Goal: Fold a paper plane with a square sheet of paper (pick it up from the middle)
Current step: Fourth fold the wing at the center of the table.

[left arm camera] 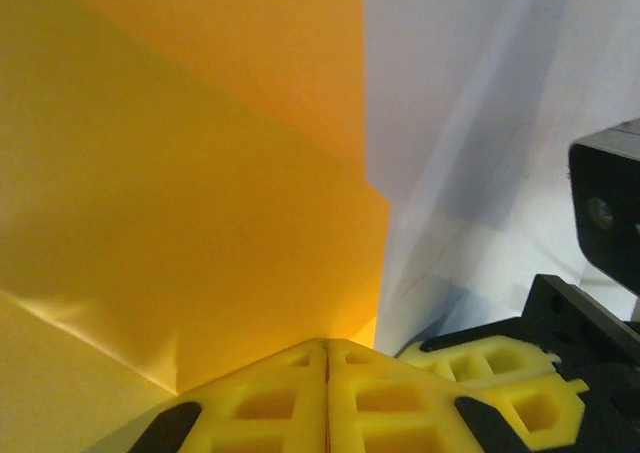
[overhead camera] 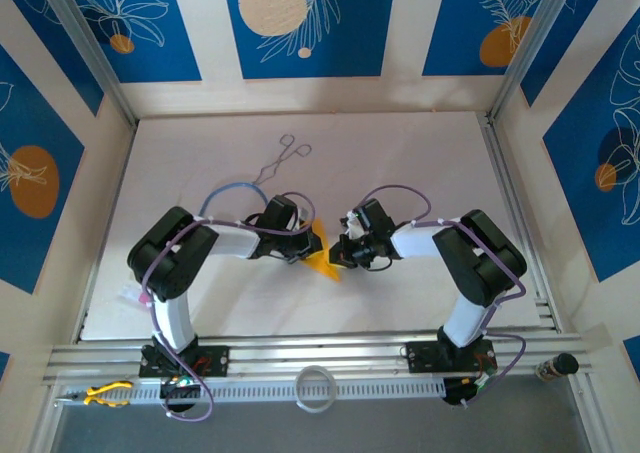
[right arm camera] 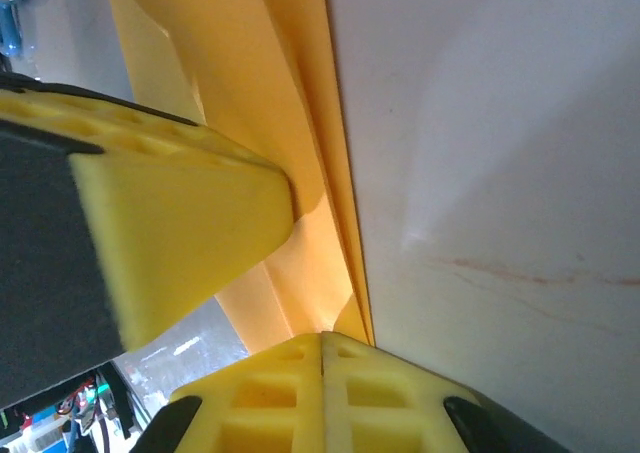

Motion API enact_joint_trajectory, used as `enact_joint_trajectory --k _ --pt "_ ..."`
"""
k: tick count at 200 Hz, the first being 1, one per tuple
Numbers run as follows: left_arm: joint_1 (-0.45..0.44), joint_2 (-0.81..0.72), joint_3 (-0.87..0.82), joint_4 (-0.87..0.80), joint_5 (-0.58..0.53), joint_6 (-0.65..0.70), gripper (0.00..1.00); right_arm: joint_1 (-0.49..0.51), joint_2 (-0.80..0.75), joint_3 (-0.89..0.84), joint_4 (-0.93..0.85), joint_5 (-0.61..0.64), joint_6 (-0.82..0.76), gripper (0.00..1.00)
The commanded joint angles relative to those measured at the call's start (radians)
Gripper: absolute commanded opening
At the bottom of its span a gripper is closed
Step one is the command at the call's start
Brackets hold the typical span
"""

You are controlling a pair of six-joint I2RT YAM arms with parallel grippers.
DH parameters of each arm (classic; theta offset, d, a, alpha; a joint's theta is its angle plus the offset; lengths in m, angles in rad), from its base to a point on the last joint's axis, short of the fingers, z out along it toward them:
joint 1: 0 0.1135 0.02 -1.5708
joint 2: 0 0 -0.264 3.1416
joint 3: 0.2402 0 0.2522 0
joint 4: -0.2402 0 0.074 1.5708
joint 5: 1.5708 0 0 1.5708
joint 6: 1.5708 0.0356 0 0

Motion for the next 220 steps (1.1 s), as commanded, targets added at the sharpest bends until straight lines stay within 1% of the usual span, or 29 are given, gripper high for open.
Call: enact_joint_trajectory --k 1,39,134,220 --pt "0.034 0.041 0.000 -0.015 -0.030 -0.003 0.09 0.021 0.053 -0.017 -0.184 0.112 -0.055 0.01" --pt "0.077 0.052 0.030 -0.038 -0.026 0.017 0.10 0.029 0.042 -0.023 -0.205 0.138 -0.070 0.01" --pt "0.182 0.089 0.114 -0.160 -0.050 0.146 0.10 0.006 0.009 -0.033 -0.230 0.147 -0.104 0.00" --pt "0.252 0.106 0.162 -0.183 -0.034 0.234 0.12 -0.003 0.001 -0.047 -0.232 0.143 -0.111 0.00"
